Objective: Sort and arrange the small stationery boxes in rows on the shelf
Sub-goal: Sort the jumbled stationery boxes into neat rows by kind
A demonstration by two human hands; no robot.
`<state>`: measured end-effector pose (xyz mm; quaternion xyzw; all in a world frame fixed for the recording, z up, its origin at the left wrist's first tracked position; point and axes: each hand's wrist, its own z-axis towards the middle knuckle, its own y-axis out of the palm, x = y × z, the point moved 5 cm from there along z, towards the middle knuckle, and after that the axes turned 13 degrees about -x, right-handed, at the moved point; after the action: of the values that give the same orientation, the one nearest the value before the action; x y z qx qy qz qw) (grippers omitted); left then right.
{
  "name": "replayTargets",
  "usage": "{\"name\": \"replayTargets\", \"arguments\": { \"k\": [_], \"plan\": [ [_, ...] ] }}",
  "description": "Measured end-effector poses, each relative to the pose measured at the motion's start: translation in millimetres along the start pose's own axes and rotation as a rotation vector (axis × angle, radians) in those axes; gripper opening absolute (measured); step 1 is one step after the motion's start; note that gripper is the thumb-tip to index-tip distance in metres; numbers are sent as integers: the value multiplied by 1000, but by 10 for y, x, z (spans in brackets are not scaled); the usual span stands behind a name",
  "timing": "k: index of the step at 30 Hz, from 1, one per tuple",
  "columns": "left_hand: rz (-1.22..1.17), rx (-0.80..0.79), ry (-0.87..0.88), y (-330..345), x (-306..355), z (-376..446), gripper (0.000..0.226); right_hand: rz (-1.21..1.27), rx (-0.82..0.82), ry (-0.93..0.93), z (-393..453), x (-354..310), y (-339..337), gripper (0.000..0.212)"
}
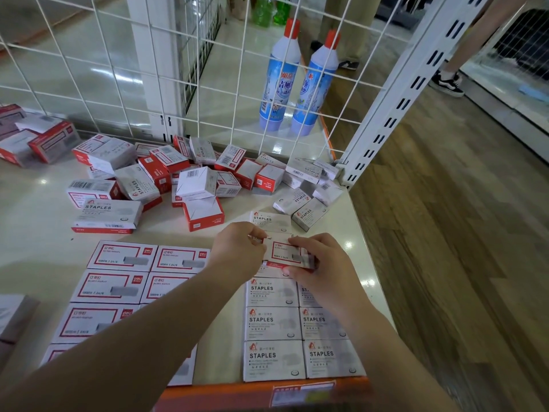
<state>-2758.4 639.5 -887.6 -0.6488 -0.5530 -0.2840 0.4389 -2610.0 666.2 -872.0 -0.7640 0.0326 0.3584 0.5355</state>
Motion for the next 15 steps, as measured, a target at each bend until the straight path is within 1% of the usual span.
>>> {"name": "replayTargets", "arguments": {
  "k": [6, 15],
  "plan": [
    [20, 14, -42, -6, -2, -4, 10, 14, 2, -6, -3, 11, -2, 47],
    [21, 59, -58, -34, -21, -29, 14, 27, 6, -18, -2, 26, 1, 47]
  ]
}}
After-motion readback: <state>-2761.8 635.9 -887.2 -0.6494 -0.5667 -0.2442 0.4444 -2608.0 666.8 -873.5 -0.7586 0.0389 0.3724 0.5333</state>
